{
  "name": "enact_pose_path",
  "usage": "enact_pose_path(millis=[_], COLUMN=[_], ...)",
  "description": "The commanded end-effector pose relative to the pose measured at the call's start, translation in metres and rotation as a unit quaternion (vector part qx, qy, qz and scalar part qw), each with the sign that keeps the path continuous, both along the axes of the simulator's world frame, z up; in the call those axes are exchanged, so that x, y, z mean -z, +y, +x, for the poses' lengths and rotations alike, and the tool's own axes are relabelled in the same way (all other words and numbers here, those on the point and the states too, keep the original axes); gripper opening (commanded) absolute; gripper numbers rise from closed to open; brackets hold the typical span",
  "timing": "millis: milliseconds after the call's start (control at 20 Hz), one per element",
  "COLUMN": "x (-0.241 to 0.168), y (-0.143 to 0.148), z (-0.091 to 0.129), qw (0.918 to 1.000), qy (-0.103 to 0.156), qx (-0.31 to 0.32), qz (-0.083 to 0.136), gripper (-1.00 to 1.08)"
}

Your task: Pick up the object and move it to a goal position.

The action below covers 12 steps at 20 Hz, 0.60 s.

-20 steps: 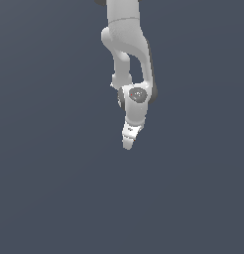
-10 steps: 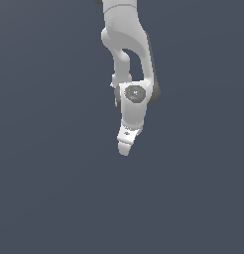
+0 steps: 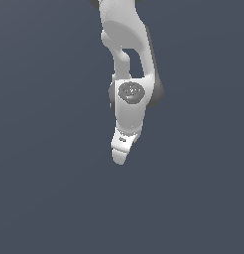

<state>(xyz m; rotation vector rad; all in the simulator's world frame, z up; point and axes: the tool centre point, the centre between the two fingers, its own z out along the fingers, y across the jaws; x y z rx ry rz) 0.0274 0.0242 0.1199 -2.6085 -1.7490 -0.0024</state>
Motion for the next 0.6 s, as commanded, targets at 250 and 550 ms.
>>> enact_pose_path(millis=[250, 550], x=[-0.016, -0.019], y=[-0.006, -0.007], z=[0.021, 0.026], qw=[1.0, 1.0], qy=[0.0, 0.0], qx=[0.0, 0.0], qz=[0.0, -0.001], gripper=[-1.0, -1.0])
